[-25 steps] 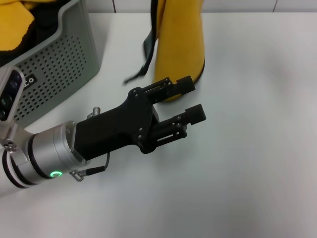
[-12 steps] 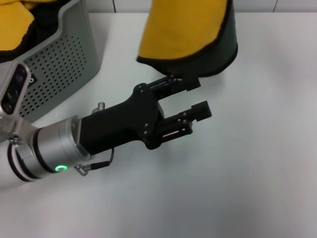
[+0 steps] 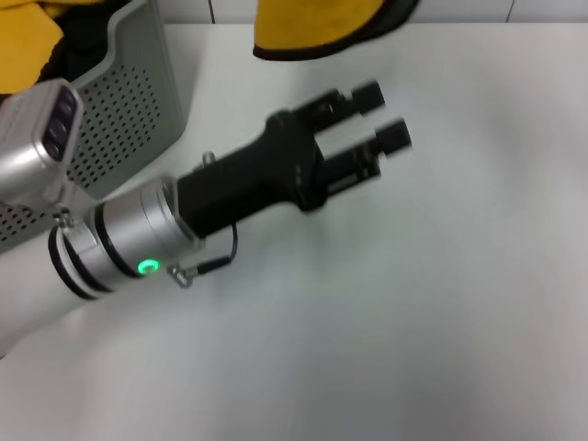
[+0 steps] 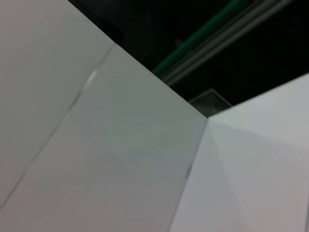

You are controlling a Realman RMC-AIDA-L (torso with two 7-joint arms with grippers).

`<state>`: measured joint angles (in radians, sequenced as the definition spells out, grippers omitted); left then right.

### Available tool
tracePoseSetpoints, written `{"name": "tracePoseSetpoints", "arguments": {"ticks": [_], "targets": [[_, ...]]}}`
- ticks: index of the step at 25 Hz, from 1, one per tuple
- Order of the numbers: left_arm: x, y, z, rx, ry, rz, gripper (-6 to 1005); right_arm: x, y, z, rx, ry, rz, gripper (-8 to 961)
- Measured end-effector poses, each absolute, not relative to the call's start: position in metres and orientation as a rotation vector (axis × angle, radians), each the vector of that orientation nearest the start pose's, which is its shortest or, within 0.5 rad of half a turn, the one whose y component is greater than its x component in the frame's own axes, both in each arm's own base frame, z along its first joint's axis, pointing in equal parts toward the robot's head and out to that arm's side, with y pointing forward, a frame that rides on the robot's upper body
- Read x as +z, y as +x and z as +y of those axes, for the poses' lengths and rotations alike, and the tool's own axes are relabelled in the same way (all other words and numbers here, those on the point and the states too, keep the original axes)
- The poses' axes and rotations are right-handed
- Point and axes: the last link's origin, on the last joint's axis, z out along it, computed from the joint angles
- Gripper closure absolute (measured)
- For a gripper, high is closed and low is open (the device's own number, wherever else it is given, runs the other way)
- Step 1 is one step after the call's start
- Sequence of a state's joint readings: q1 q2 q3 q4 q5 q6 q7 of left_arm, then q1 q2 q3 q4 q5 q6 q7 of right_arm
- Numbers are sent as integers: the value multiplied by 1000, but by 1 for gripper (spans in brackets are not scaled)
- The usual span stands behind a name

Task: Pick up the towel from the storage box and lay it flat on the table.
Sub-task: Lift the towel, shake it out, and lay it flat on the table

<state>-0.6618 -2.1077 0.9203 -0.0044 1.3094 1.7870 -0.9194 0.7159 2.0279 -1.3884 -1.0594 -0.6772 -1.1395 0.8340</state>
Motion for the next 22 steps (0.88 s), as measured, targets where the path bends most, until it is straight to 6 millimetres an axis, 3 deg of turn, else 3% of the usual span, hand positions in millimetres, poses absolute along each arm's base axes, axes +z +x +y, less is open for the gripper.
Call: {"name": "tracePoseSetpoints", "arguments": {"ticks": [12, 22], "targets": [[-52, -188, 302, -1665, -2354, -592, 357, 70, -13, 386, 1493, -2012, -555, 942], [-45, -197, 299, -1700, -2255, -629, 359, 64, -4, 386, 1474, -2025, -536, 942]]}}
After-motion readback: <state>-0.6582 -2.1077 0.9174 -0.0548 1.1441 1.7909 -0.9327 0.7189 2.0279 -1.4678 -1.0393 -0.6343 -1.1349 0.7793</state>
